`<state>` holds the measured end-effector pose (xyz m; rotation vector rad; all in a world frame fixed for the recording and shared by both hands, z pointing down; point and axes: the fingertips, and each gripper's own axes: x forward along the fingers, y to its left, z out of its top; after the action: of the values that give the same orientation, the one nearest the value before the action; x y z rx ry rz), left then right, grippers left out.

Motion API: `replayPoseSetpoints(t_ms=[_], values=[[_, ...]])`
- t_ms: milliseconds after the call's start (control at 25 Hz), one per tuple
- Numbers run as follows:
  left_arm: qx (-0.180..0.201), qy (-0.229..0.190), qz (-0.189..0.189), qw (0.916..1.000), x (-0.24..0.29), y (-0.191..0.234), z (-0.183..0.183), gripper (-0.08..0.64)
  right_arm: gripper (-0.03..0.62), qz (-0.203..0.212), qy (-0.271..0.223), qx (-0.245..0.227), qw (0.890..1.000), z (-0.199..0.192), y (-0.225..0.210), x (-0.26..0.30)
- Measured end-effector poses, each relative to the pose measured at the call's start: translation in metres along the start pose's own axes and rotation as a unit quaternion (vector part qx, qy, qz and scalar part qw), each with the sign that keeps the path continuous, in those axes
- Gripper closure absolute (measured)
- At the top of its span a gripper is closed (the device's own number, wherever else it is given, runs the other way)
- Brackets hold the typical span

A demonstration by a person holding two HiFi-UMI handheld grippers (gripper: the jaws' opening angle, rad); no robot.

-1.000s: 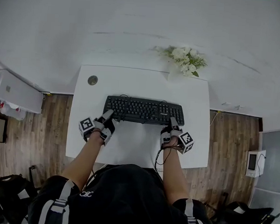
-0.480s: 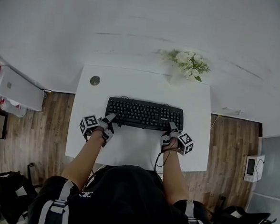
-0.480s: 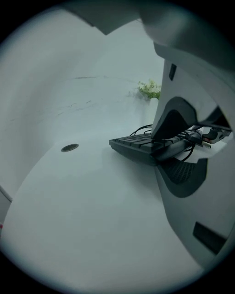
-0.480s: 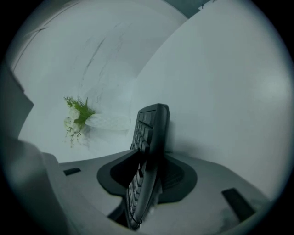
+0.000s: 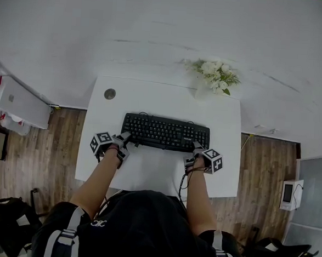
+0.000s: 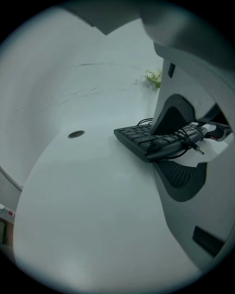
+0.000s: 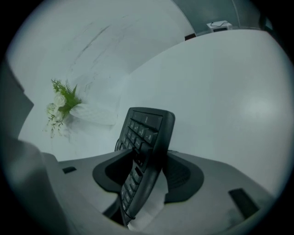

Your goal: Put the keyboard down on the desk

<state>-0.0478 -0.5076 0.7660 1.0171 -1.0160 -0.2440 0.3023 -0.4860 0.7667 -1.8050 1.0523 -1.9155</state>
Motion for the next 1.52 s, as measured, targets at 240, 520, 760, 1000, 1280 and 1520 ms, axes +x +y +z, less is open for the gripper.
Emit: replayPoseSetpoints(t_ms=[240,520,760,1000,1280,1520], values=[[0.013,0.016,0.010,0.9997,-0.012,0.002,-0.008,0.362,0.341,-0.051,0.019,-0.030,0.998,-0.007,-0.010,-0.011],[0.047,0.037,-0.007,0.9982,-0.018,-0.006,-0.025,0.446,0.364,-0.058,0.029,-0.060,0.996,-0.010,-0.020,-0.031],[0.128,0.049,-0.015,0.9904,-0.020,-0.017,-0.038,0.560,0.591,-0.025,0.016,-0.146,0.989,-0.022,-0.010,-0.047],[0.265,0.032,-0.015,0.9637,-0.031,-0.036,-0.042,0.560,0.588,0.023,-0.040,-0.298,0.954,-0.032,0.030,-0.066],[0.483,-0.030,-0.034,0.8744,-0.066,-0.086,-0.048,0.560,0.588,0.101,-0.154,-0.470,0.863,-0.056,0.094,-0.111],[0.602,-0.099,-0.104,0.7853,-0.110,-0.148,-0.067,0.561,0.589,0.170,-0.255,-0.536,0.786,-0.084,0.152,-0.175]])
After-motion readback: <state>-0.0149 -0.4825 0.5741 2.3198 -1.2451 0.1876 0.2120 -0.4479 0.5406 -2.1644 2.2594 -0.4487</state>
